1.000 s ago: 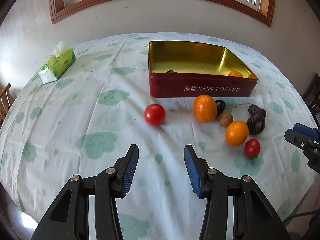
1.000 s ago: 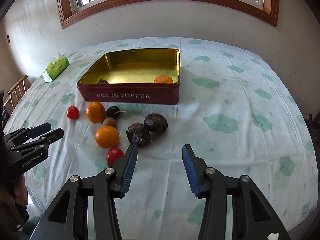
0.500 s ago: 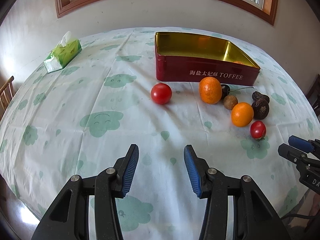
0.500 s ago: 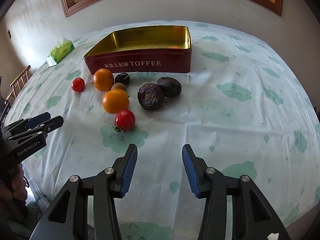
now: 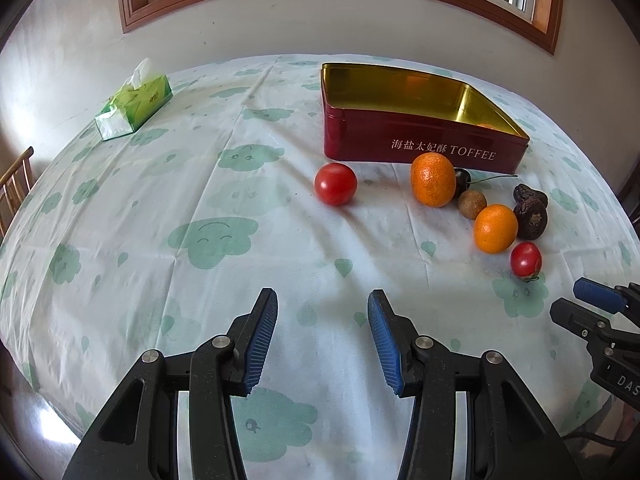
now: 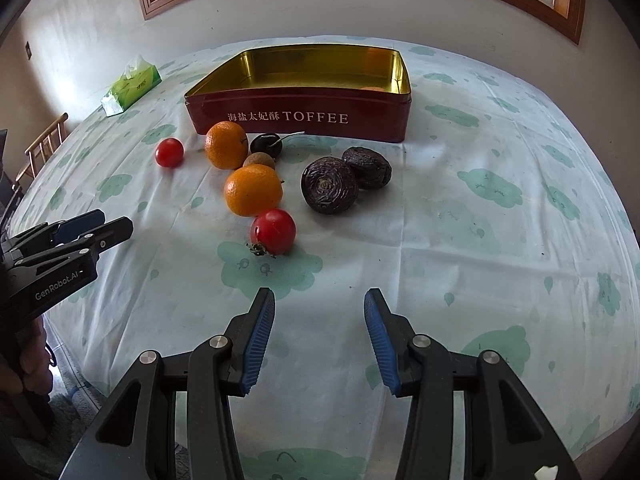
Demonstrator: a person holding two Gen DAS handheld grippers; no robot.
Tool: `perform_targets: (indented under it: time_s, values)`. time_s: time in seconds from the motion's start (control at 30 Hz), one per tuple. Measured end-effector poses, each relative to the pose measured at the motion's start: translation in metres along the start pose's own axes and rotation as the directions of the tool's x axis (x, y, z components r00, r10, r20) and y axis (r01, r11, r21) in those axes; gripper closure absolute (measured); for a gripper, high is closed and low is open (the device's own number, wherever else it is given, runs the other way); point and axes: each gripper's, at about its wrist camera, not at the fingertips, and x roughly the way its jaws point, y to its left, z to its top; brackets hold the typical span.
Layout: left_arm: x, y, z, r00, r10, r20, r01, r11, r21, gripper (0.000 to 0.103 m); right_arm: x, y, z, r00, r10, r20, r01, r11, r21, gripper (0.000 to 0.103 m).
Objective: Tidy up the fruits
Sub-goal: 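Move the right tool to the red tomato and close on it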
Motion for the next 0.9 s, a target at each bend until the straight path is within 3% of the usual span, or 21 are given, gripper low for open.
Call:
perform_targets:
  time_s: [0.9]
  values:
    - [0.012, 0.008, -0.001, 1.0, -0.005, -0.008, 0.004, 1.0, -0.014, 0.055, 0.022, 0.019, 0.017, 1.0, 0.012, -0.003, -0.012, 0.998, -0.054, 0.059]
